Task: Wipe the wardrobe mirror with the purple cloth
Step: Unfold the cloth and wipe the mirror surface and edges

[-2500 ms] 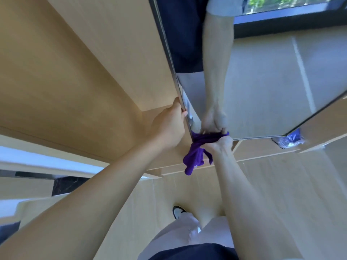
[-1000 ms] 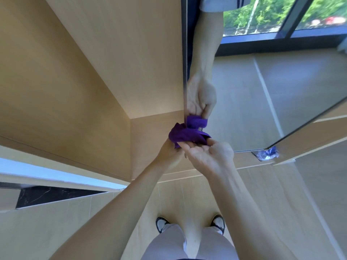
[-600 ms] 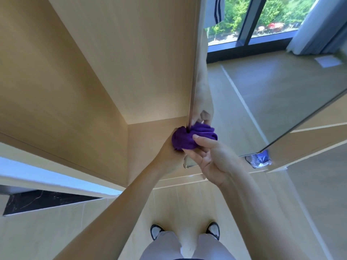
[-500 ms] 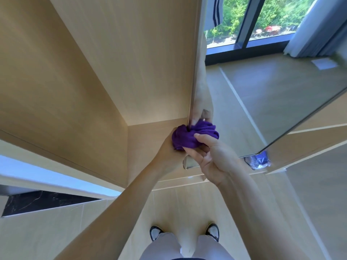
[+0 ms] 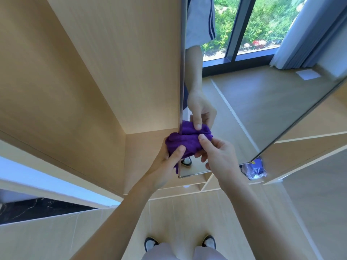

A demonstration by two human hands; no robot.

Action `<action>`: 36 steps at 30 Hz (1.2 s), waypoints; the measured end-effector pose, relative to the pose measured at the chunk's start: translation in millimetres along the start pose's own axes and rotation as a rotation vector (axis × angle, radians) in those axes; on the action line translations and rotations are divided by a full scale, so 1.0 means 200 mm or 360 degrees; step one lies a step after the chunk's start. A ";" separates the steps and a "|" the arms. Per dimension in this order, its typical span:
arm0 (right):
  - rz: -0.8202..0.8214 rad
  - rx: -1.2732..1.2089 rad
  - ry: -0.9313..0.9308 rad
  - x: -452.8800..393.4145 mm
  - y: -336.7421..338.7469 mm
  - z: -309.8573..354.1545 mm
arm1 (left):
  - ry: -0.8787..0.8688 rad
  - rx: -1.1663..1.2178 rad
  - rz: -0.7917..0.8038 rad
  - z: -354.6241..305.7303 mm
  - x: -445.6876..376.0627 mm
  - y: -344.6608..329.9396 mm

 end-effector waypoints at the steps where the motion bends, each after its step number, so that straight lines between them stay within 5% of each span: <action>1: 0.0063 0.0071 0.0010 -0.01 0.00 0.02 | -0.0048 0.0010 -0.0063 -0.04 -0.01 -0.01; 7: 0.0082 0.0825 0.0521 -0.02 0.07 0.24 | -0.0256 0.0216 -0.0560 -0.24 -0.03 -0.05; 14: 0.0020 0.0825 0.1017 0.03 0.12 0.54 | -0.0615 -0.0045 -0.0658 -0.63 -0.06 -0.02; 20: -0.0245 0.0705 0.1756 0.23 0.11 0.82 | -0.0602 -0.0070 -0.0655 -0.58 -0.11 0.02; 25: -0.0740 0.0862 0.2333 0.36 0.13 1.00 | -0.0490 -0.0061 -0.0702 -0.44 -0.12 0.04; 31: -0.0919 0.1400 0.2420 0.20 0.09 1.10 | -0.0491 -0.0123 -0.0603 -0.47 -0.12 0.04; 36: -0.1042 0.1415 0.2457 0.15 0.06 1.07 | -0.0781 -0.0178 -0.0647 -0.95 -0.09 0.02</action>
Point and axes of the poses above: each hand's wrist, its own x-axis away from the middle knuckle, its own y-axis out of the back of the hand, z = x × y, the point moved 10 cm from there along -x, towards the middle knuckle, and after that the axes turned 3 degrees about x, right-handed, at the moved point
